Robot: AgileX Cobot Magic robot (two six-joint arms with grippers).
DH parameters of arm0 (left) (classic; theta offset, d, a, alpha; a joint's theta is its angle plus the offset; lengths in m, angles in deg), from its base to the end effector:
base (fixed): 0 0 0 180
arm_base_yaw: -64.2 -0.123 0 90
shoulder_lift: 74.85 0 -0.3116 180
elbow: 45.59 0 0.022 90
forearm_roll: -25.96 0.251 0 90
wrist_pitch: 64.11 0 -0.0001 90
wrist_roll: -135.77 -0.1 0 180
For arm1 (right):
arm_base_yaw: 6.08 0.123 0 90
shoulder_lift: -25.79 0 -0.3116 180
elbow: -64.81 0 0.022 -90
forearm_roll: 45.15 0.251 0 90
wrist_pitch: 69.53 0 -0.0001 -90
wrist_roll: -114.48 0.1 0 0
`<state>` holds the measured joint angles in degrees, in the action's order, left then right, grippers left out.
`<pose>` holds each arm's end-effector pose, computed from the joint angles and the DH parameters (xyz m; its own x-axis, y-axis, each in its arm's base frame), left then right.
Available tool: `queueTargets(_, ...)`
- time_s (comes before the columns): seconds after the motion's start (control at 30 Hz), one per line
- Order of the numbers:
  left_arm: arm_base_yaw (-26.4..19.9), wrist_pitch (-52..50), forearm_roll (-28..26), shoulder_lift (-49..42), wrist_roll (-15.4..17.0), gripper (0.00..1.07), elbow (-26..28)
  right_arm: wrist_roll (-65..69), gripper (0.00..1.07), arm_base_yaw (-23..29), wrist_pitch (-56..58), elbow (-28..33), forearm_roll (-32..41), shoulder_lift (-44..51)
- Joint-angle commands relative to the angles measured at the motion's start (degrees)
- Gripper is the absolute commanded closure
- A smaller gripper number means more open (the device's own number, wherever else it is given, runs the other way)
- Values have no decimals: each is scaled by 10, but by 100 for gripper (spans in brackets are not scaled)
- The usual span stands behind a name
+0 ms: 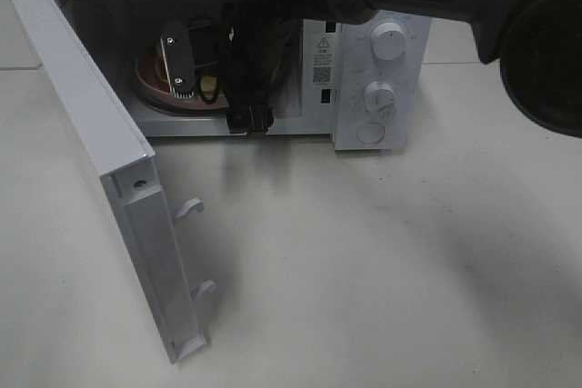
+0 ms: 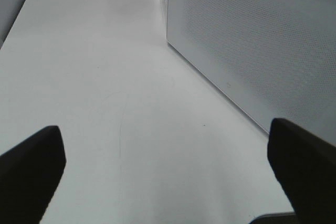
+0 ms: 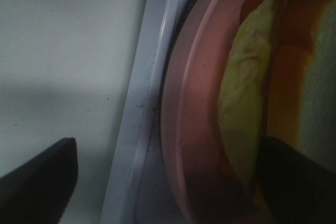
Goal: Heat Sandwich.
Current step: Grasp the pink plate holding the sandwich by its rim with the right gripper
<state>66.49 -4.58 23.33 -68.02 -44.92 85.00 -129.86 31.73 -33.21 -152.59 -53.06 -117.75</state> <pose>-0.0231 -0.0030 0.2743 -0.4348 0.0061 -0.9005 0.0706 0.9971 -0.0273 0.4465 0.3361 0.1807 0.3335 -0.9321 -0.1415 -0.7779 -0.1872 -0.5998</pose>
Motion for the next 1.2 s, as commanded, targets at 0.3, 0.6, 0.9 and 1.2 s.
queueTargets(0.3, -2, -7, 10, -12, -1, 2, -2, 7, 21, -3, -1, -32, 3, -35)
queueTargets(0.6, -2, -7, 32, -12, -1, 2, -2, 4, 21, -3, -13, -35, 12, -55)
queueTargets(0.9, -2, -7, 32, -12, -1, 2, -2, 5, 26, -5, -13, -42, 11, -60)
queueTargets(1.2, -2, -7, 32, -12, -1, 2, -2, 30, 75, -11, -10, -42, 11, -60)
